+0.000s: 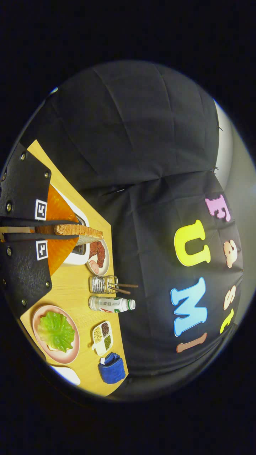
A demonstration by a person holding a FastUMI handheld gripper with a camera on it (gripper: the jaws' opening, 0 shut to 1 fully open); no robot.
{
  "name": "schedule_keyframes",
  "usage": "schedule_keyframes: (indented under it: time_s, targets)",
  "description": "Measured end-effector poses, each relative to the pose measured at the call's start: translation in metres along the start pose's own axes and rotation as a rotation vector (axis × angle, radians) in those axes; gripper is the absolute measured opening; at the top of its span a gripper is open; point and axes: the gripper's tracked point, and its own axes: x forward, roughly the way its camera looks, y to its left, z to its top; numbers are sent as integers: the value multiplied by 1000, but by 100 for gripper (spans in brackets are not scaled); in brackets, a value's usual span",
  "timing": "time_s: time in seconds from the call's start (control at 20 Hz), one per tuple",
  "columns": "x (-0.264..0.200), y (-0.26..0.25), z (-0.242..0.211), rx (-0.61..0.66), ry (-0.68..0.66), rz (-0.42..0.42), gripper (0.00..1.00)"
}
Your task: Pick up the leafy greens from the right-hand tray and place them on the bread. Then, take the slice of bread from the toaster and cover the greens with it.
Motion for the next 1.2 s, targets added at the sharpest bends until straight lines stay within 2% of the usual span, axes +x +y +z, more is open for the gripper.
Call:
schedule_keyframes:
  time_s: [0.25,0.45,0.7,1.2]
  targets:
    - [-18,-14,35,56,-68,24,6]
    - [-32,-44,55,74,-114,-23,7]
    - [-40,-105,50,93,-113,-143,6]
    - [-56,-232,-8,67,9,-414,7]
